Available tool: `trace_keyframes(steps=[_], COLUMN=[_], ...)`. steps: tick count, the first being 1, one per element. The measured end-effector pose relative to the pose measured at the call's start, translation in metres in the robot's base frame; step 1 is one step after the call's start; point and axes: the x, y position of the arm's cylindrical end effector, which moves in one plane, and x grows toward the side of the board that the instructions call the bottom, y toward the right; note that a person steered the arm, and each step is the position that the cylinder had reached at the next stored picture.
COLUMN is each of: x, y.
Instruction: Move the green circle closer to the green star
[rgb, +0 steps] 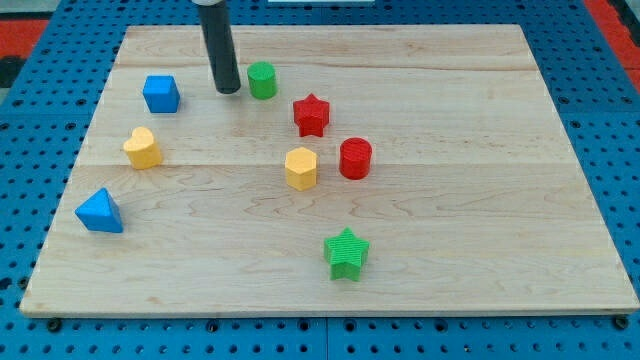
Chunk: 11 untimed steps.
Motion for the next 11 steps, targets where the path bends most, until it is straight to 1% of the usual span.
trace_keyframes(steps=[1, 2, 3, 4, 5, 6, 7, 8, 9, 10, 11], x=[-0.01, -0.01, -0.023, 0.024, 0.076, 0.027, 0.07, 0.141, 0.176, 0.133, 0.153], y=[0.058, 0.153, 0.167, 0.235, 0.257, 0.266, 0.325, 0.323, 0.294, 0.294, 0.238])
